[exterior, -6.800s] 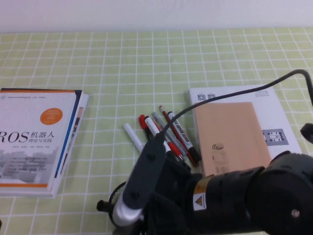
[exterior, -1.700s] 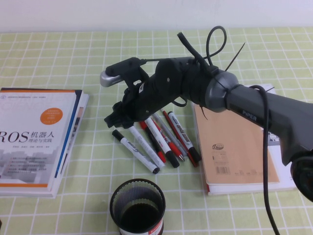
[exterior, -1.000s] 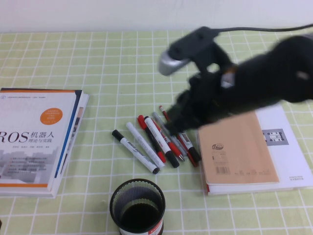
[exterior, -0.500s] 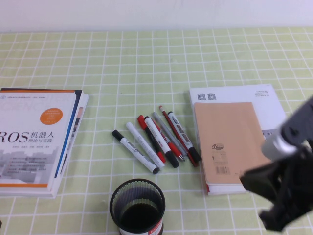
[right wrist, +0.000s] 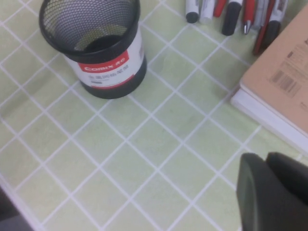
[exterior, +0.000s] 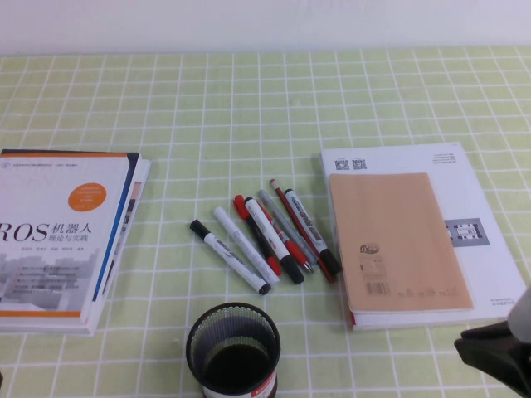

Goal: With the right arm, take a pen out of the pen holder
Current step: 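Take a marker out of the pen holder and lay it on the table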

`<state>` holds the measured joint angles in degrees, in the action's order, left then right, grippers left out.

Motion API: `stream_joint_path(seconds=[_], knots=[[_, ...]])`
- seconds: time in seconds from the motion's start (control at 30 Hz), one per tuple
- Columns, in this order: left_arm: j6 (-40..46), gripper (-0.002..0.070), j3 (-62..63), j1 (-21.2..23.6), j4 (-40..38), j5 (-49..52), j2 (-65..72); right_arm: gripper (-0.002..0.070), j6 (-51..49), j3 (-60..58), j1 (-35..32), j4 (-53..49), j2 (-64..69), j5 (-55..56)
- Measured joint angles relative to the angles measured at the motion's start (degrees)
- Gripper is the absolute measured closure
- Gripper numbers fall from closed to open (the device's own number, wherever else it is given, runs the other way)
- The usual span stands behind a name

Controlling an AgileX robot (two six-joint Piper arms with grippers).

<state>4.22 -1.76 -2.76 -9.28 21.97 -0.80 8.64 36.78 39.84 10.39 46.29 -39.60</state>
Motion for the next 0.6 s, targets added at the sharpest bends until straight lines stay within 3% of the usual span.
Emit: stream_joint_path(seconds=[0.23, 0.6], knots=[[0.0, 0.0683, 0.0, 0.0, 0.0, 0.0, 0.0, 0.0688, 0.0, -10.5, -3.9, -1.6, -7.5, 12.5], [0.0, 0.0683, 0.0, 0.0, 0.0, 0.0, 0.0, 0.0688, 0.0, -31.3, -24.1, -0.5, -27.1, 31.7]])
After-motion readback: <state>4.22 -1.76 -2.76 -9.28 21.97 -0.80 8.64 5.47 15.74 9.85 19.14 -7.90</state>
